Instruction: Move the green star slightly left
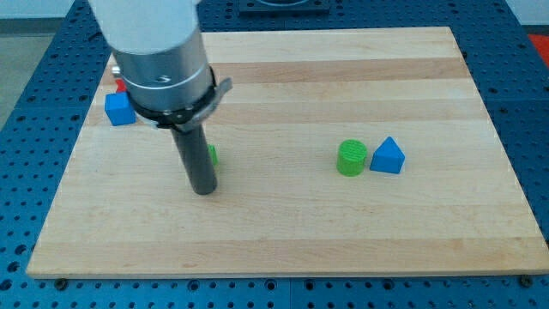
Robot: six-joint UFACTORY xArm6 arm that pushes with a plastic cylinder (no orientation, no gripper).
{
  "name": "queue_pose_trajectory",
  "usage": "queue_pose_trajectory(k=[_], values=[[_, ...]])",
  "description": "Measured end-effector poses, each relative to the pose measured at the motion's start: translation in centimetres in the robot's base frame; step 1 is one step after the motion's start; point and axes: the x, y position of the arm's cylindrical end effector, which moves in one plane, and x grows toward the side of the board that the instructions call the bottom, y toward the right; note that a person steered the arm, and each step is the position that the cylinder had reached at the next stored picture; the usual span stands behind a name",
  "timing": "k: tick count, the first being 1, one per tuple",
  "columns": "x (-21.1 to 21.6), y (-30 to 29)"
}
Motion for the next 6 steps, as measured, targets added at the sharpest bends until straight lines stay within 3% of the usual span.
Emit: queue_pose_trajectory(k=[1,2,5,6], values=[[-1.3,4.2],[-4.3,3.9],[-4.6,-8.0],[-4.3,-5.6]])
